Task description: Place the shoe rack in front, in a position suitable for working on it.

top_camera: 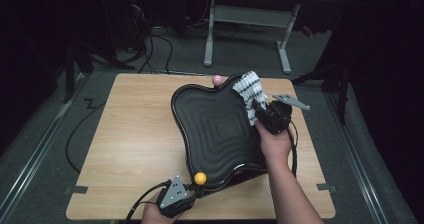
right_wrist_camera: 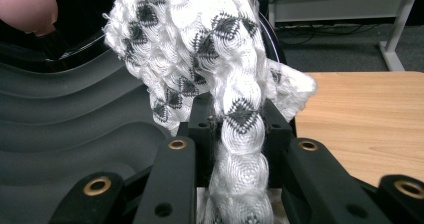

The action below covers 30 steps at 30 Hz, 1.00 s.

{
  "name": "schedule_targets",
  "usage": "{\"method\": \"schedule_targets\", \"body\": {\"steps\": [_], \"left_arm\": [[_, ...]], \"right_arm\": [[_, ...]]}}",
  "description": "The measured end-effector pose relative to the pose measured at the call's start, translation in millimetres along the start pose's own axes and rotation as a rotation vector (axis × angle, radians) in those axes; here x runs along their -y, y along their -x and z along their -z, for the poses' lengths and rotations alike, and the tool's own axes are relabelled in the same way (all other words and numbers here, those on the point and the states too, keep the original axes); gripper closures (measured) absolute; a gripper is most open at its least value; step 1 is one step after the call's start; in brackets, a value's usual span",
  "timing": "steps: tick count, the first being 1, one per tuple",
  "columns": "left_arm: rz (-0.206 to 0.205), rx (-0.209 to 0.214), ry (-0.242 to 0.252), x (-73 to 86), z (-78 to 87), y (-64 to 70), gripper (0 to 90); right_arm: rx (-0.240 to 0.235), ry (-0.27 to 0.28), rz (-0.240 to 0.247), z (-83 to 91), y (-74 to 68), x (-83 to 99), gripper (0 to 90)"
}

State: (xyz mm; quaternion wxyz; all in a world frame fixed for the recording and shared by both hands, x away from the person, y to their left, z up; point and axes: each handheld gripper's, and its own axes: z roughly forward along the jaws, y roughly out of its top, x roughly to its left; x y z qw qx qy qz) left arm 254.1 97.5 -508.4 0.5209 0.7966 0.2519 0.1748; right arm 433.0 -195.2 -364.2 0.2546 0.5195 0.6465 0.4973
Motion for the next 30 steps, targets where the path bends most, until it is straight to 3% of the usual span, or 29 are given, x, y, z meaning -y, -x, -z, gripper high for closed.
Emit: {"method": "schedule_targets", "body": {"steps": [5,10,14,18,26,30], "left_arm": [[0.000,0.004,0.001,0.3,0.3,-0.3,74.5],[0.001,0.010,-0.001,-0.1,0.1,-1.1,74.5],[0.000,0.010,-0.001,-0.4,-0.5,-0.9,74.5],[-0.001,0.011,0.000,-0.3,-0.5,-1.0,74.5],[-0.001,0.012,0.000,-0.4,-0.5,-1.2,74.5],[-0.001,0.013,0.000,-0.3,-0.5,-1.2,74.5]], "right_arm": [[-0.053,0.002,0.012,-5.3,-13.7,0.0,74.6],[-0.141,-0.010,0.065,-8.5,-43.8,2.8,75.4],[-0.162,-0.012,0.096,-9.5,-57.8,5.0,75.5],[-0.142,-0.012,0.089,-10.5,-47.4,1.6,75.3],[-0.015,-0.001,0.008,-10.4,-3.0,-7.6,75.1],[-0.010,-0.006,0.016,-11.5,-4.5,-9.4,75.0]]}}
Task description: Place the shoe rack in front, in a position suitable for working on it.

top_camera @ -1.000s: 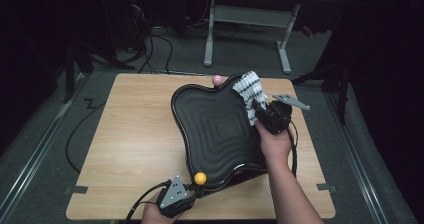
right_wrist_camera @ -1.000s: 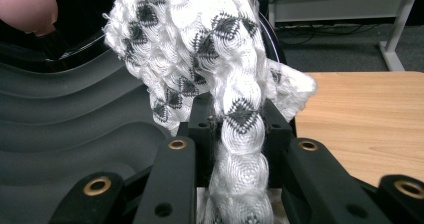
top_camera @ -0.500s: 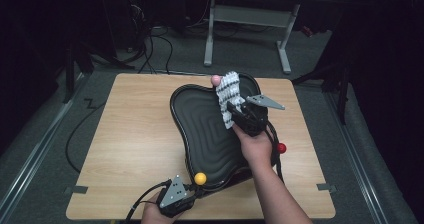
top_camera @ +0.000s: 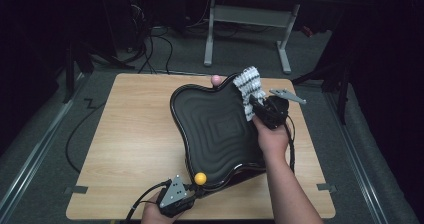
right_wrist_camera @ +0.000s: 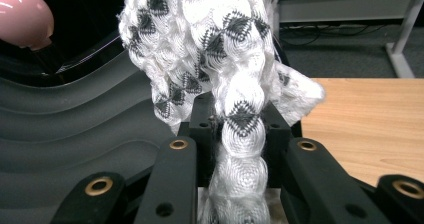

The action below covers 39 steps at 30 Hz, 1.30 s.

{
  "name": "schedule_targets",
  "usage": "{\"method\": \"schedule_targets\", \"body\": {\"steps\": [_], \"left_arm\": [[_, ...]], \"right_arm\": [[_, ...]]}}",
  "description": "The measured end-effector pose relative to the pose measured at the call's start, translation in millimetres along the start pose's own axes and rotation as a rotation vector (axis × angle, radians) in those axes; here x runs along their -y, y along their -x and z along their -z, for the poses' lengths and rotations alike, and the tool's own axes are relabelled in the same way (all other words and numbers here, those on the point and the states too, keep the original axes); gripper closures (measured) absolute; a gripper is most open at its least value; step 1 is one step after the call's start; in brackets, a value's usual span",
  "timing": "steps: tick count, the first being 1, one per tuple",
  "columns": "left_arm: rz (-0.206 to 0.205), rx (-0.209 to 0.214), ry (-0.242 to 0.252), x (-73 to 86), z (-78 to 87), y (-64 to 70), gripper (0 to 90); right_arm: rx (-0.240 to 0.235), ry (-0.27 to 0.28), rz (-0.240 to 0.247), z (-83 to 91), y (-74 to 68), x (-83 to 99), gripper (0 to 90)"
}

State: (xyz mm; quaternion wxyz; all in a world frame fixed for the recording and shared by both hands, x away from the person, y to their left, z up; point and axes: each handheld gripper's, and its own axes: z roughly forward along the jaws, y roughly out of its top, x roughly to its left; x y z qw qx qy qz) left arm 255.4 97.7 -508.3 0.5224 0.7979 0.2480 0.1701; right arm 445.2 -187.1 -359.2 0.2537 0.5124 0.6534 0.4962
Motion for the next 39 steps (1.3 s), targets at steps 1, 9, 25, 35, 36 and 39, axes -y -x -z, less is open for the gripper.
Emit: {"method": "schedule_targets", "body": {"steps": [1,9,25,35,36,39], "left_arm": [[0.000,0.000,0.001,0.0,-0.1,0.0,74.5],[0.000,0.002,0.002,0.1,-0.6,0.2,74.5],[0.001,0.002,0.003,0.2,-0.8,0.2,74.5],[0.001,0.003,0.006,-0.1,-2.5,1.2,74.5],[0.001,0.003,0.005,0.0,-2.3,1.0,74.5],[0.000,0.006,0.005,0.0,-2.2,0.4,74.5]], "right_arm": [[-0.003,-0.001,0.004,-0.4,-2.0,-0.2,75.0],[-0.161,-0.013,0.037,-2.8,-45.6,7.0,75.1],[-0.020,-0.019,0.003,0.2,-5.6,1.3,75.7],[-0.236,-0.029,0.136,1.7,-82.4,27.2,77.0],[-0.251,-0.035,0.147,2.3,-87.4,28.6,77.1],[-0.273,-0.040,0.159,6.9,-92.8,29.5,77.2]]}}
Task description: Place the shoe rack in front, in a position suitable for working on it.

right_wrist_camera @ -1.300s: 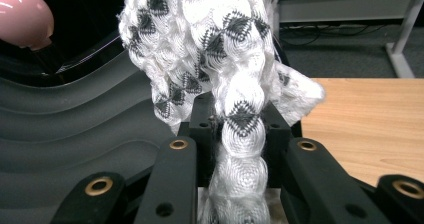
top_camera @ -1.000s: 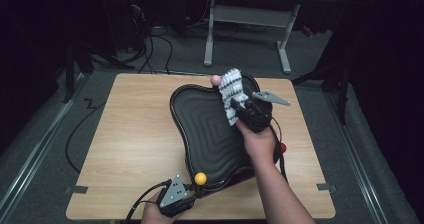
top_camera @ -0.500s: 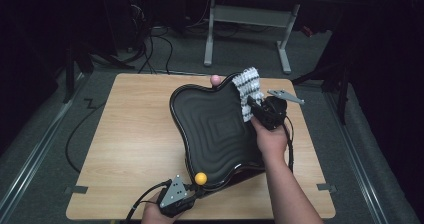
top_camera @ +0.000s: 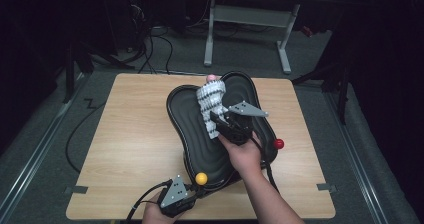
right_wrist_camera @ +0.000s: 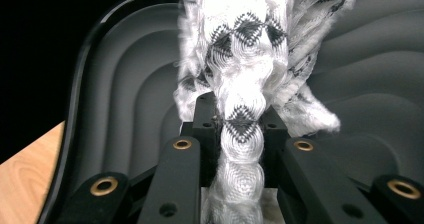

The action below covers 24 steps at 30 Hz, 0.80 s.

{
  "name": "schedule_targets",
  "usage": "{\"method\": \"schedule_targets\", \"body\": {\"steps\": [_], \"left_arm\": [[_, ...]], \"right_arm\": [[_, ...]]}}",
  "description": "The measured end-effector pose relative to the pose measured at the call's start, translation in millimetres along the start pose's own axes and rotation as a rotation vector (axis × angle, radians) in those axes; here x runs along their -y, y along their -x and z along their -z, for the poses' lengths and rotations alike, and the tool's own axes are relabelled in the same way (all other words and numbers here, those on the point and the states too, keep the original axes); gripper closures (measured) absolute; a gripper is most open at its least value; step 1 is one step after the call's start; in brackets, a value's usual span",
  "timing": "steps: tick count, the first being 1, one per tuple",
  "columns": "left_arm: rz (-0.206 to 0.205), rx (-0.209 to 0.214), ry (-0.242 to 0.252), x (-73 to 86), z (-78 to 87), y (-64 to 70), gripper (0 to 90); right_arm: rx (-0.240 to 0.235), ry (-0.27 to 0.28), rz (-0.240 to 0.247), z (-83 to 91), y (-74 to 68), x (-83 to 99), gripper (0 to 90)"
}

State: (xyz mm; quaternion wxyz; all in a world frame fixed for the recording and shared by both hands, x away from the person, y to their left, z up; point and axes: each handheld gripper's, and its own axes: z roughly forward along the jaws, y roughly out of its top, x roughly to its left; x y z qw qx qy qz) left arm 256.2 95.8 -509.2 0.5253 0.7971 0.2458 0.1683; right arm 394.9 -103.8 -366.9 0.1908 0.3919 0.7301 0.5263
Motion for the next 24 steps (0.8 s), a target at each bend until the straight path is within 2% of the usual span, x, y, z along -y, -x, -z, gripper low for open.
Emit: {"method": "schedule_targets", "body": {"steps": [3,6,11,17,21,24], "left_arm": [[-0.001,0.004,0.001,0.1,-0.2,-0.6,74.4],[-0.001,0.006,0.003,0.1,-0.5,-0.8,74.4],[-0.002,0.006,0.004,-0.3,-1.8,-0.7,74.4],[0.000,-0.001,0.006,-0.6,-3.1,-2.5,74.4],[0.004,-0.004,0.011,0.1,-3.0,-6.2,74.3],[0.010,-0.016,0.010,0.2,-2.5,-10.7,74.3]], "right_arm": [[-0.002,0.022,0.010,10.8,0.2,0.6,77.1],[-0.011,0.048,-0.009,27.9,6.6,5.3,77.0],[0.011,0.079,0.006,59.1,16.7,20.8,77.1],[0.064,0.125,0.030,102.5,32.0,35.1,77.0],[0.126,0.145,0.040,126.5,46.1,40.4,76.7],[0.188,0.155,0.065,143.5,55.8,46.3,76.2]]}}
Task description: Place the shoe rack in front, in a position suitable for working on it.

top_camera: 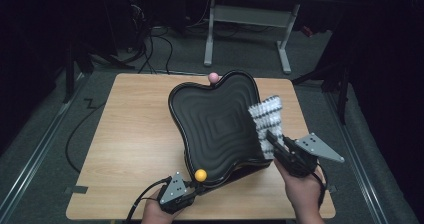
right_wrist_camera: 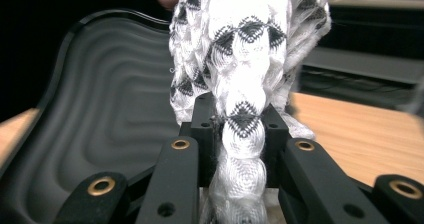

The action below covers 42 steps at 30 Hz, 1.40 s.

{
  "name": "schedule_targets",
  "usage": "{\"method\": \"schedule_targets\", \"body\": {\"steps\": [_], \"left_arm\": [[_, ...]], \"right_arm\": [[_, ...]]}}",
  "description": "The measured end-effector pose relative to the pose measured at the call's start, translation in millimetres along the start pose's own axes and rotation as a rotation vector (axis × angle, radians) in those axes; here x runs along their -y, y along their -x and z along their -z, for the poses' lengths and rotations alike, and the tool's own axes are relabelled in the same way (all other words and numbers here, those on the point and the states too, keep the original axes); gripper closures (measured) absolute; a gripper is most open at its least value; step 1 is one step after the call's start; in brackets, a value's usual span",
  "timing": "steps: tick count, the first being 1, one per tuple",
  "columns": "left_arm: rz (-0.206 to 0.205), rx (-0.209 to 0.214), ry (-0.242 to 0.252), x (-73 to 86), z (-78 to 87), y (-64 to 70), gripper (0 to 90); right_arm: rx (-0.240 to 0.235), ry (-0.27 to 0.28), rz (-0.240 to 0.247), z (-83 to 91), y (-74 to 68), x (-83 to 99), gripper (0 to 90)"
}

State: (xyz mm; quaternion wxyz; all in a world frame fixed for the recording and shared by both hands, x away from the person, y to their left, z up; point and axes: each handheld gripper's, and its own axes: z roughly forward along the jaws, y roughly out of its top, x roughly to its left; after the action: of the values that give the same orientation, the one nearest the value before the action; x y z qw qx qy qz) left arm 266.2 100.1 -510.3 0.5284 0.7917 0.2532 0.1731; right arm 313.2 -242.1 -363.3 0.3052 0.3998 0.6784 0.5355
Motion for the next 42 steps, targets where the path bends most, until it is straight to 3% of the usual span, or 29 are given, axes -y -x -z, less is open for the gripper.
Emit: {"method": "schedule_targets", "body": {"steps": [8,14,20,23,26,30,33,38,42], "left_arm": [[0.009,-0.016,-0.002,0.2,0.8,-5.4,74.4],[0.011,-0.024,-0.003,0.2,1.3,-6.9,74.4],[0.022,-0.041,-0.003,0.9,3.3,-10.9,74.4],[0.025,-0.045,-0.002,1.2,3.8,-11.4,74.4],[0.026,-0.046,-0.001,1.4,3.9,-11.1,74.4],[0.027,-0.043,-0.001,1.4,3.7,-11.5,74.4],[0.046,-0.045,0.000,1.0,2.7,-12.2,74.3],[0.059,-0.066,0.016,0.9,-2.4,-13.7,74.3],[0.057,-0.064,0.012,-4.6,-14.8,-11.0,74.2]], "right_arm": [[0.103,0.010,-0.036,36.8,30.8,19.2,76.3],[0.162,0.014,-0.059,53.4,44.5,31.7,76.3],[0.214,-0.039,-0.063,57.2,52.6,54.3,76.3],[0.233,-0.093,-0.056,56.9,55.3,70.1,76.8],[0.237,-0.206,-0.029,53.1,58.0,90.0,77.1],[0.198,-0.340,-0.076,46.4,60.7,121.7,76.9],[0.170,-0.409,-0.067,39.9,59.5,134.3,75.0],[0.129,-0.488,-0.067,29.6,60.3,143.5,67.9],[0.108,-0.484,-0.108,24.5,62.6,146.0,50.1]]}}
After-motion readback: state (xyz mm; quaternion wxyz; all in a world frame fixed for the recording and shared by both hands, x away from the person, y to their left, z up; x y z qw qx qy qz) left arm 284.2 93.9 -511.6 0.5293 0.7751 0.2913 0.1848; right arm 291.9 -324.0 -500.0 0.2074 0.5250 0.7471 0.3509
